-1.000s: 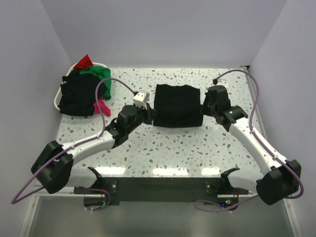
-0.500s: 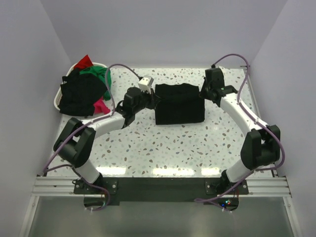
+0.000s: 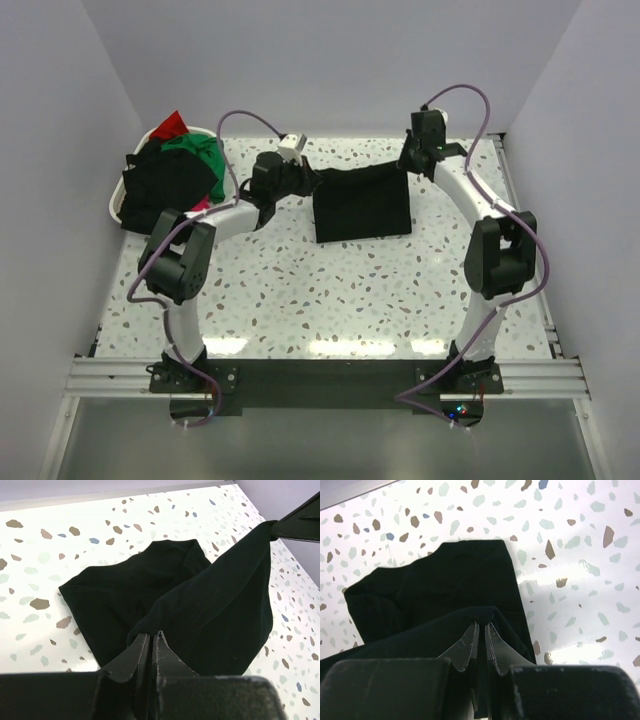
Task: Fold and stack the t-shirts
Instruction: Fold the tshirt
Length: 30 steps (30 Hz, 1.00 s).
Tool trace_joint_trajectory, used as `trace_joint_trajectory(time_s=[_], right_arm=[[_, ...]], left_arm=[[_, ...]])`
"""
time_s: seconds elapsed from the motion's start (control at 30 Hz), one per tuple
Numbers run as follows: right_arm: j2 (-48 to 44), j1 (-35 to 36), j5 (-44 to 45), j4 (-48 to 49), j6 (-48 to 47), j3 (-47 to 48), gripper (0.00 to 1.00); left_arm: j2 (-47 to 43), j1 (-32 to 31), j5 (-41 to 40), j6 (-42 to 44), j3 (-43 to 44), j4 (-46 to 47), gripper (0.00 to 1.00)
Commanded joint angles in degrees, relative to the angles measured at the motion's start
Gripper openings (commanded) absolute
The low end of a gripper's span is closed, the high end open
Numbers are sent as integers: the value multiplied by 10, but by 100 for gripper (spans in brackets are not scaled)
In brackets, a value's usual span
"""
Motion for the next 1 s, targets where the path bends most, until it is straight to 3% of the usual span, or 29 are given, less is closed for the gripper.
trace_joint_trajectory(time_s=[0.0,0.53,0.57,0.6,0.63,0.67,0.7,0.8,0.97], right_arm=[[20,-14,0,13,-15,61,0],[148,-24,-15,12,-17,185,0],[156,-25,-22,14,-24,198,3],[177,-26,-31,15,-30,232,16],[188,-26,-40,14,-37,253,33],[199,-27,-50,6,-47,274,70],[207,-27,-71,3,-50,308,79],[185,-28,-103,26,-64,288,95],[82,-30,-138,96,-89,173,99]], left_arm=[[24,17,25,3,50,30,0],[152,57,39,-5,197,22,0],[165,60,37,-7,210,21,7],[170,62,26,-11,222,19,34],[173,64,16,-11,241,15,48],[171,68,5,-14,248,14,60],[166,70,-14,-12,252,12,74],[132,71,-39,1,242,9,89],[81,71,-26,11,187,5,90]])
